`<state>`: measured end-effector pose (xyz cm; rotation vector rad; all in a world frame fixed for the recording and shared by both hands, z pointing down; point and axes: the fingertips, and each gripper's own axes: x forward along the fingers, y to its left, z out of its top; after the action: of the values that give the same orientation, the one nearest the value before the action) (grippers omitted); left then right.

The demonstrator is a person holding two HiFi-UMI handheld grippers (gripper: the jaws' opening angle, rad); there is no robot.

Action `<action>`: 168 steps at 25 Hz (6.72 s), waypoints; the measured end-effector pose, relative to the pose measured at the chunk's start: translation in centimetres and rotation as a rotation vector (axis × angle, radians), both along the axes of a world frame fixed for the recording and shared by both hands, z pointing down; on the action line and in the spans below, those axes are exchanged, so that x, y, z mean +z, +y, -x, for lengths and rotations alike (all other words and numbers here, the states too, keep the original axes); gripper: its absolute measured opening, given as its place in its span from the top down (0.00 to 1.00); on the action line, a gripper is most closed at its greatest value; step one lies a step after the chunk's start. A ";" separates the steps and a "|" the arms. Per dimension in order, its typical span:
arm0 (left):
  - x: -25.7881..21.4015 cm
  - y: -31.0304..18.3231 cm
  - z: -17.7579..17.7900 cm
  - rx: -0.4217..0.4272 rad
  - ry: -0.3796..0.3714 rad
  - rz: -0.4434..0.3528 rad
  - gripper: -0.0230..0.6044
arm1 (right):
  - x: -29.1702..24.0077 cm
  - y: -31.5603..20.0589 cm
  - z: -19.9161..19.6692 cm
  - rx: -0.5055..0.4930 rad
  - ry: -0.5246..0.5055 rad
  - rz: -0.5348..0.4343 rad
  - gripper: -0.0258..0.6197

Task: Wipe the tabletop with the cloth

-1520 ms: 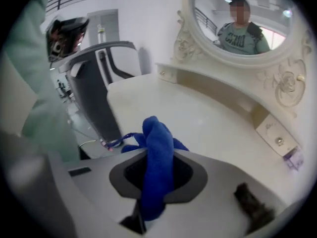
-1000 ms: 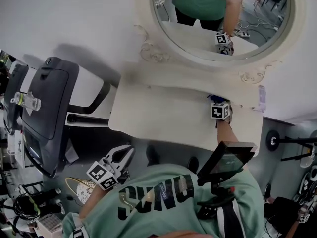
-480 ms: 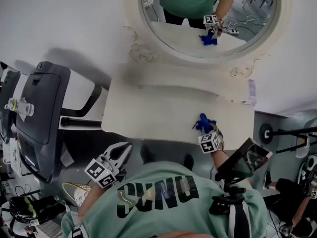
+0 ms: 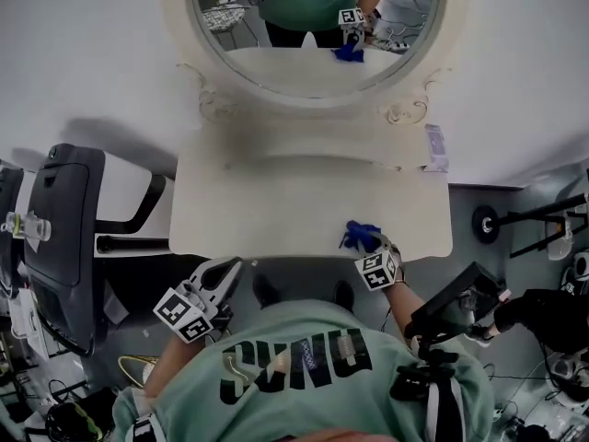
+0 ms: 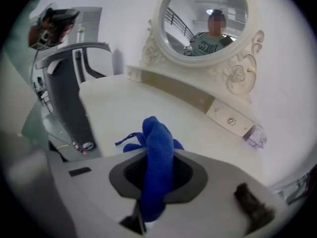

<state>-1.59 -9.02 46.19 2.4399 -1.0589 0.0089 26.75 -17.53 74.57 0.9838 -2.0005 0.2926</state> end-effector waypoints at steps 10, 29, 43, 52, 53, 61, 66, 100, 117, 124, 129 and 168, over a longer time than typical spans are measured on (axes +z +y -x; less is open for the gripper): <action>0.9 1.6 -2.3 -0.036 -0.063 0.043 0.96 | 0.5 -20.1 -6.5 0.245 0.094 -0.075 0.87; 0.3 -2.6 -5.2 0.131 -0.032 -0.015 0.96 | 1.8 5.7 -5.2 0.015 0.093 0.076 0.87; 1.0 -2.0 -5.8 0.101 -0.063 0.038 0.96 | 0.4 -16.5 -14.9 0.321 0.076 -0.068 0.87; 1.6 -1.1 -4.8 0.081 -0.095 0.061 0.96 | 1.9 -21.2 -14.7 0.273 0.210 -0.036 0.87; 1.6 -1.2 -4.9 0.085 -0.095 0.061 0.96 | 1.8 -20.8 -14.5 0.249 0.226 -0.030 0.87; 0.9 -2.0 -7.4 0.158 -0.061 0.015 0.96 | 2.4 0.3 -11.9 0.014 0.229 0.044 0.87; 0.7 -2.3 -9.2 0.190 -0.046 0.007 0.96 | 2.1 7.0 -11.5 0.047 0.172 0.079 0.87; 1.1 -1.5 -8.8 0.178 -0.045 0.033 0.96 | 2.5 4.3 -16.8 0.223 0.178 0.100 0.87; 1.8 -0.5 -9.7 0.157 -0.103 0.073 0.96 | 1.2 -18.5 -24.2 0.439 0.098 -0.034 0.87; 2.1 0.0 -8.1 0.117 -0.134 0.091 0.96 | 2.0 -21.4 -25.0 0.384 0.241 -0.011 0.87; 1.8 -0.9 -9.6 0.162 -0.107 0.058 0.96 | 2.3 -11.4 -25.3 0.262 0.297 0.024 0.87; 1.9 -2.3 -11.7 0.225 -0.113 0.055 0.96 | 2.4 -8.6 -30.1 0.253 0.279 0.045 0.87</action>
<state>10.12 -11.32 48.12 2.5200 -0.8128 0.2482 56.84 -26.12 76.98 1.1827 -1.6137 0.3171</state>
